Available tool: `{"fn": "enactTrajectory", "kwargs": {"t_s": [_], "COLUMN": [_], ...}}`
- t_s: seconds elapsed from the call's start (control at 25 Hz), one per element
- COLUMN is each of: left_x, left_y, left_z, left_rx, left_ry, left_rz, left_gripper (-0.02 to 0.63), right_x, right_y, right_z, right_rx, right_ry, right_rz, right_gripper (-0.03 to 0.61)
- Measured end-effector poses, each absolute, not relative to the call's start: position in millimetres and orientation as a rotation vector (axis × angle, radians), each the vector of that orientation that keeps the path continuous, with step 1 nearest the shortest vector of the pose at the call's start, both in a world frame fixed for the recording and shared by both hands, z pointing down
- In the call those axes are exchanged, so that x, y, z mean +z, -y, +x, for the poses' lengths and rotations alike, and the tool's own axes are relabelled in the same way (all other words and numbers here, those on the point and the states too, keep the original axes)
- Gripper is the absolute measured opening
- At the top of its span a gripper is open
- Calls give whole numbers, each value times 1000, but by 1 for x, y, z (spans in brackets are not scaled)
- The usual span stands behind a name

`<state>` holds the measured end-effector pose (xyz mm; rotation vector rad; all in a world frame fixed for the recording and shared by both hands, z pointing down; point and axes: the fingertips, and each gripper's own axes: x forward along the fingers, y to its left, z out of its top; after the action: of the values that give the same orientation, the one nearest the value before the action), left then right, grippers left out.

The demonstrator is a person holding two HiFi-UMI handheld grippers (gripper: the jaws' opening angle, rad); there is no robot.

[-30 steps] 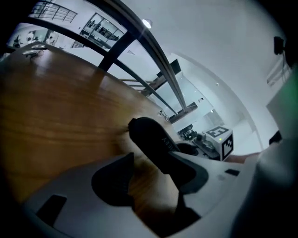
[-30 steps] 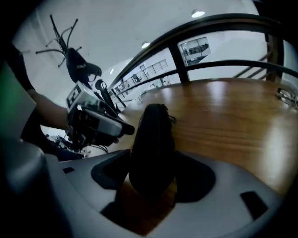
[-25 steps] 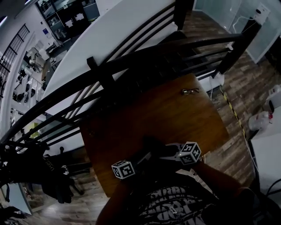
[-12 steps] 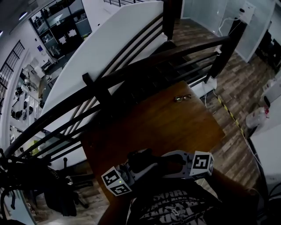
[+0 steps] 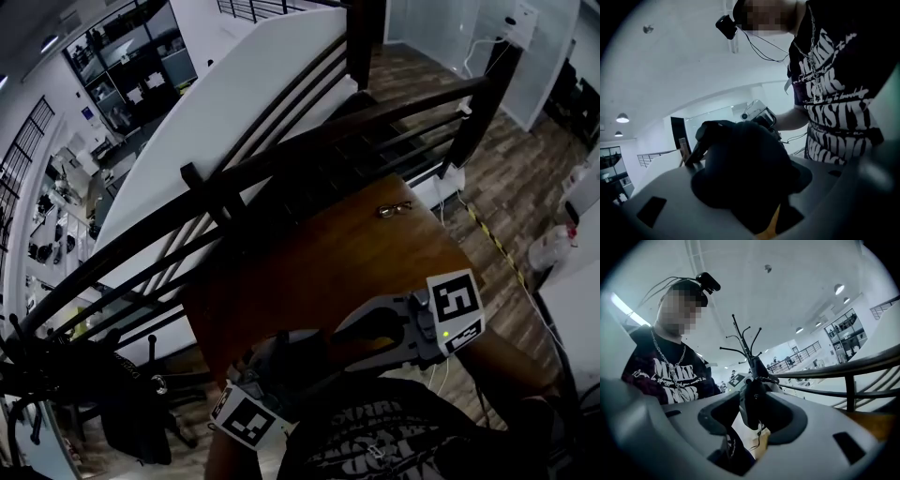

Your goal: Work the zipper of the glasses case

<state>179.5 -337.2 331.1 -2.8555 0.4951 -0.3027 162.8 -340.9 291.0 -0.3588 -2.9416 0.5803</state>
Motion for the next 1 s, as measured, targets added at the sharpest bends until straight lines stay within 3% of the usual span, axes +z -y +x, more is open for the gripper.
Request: {"fn": "enactTrajectory", "kwargs": {"t_s": [0.32,0.52,0.72,0.88,1.0], "left_x": [344,333,343,354,354], "left_y": [325,322,325,322,321], "left_z": [145,111,93,85,78], "left_rx": [-458,-339,-433,-487,-428], "left_ry": [-600,-664,-662,-618,-610], "left_rz": [-2754,-2798,-2733,-2698,-2726], "left_gripper": [264,264,264,264,264], "right_x": [303,278,301,306,319], "right_y": [321,317,335,330,320], "right_z": [108,110,94,63,58], "right_rx": [651,624,557,565,629], "right_ry": [2858,2925,2896,2924,2846], "right_rz": [-450,-548,-363,-319,-306], "right_gripper": [166,32,31,83,87]}}
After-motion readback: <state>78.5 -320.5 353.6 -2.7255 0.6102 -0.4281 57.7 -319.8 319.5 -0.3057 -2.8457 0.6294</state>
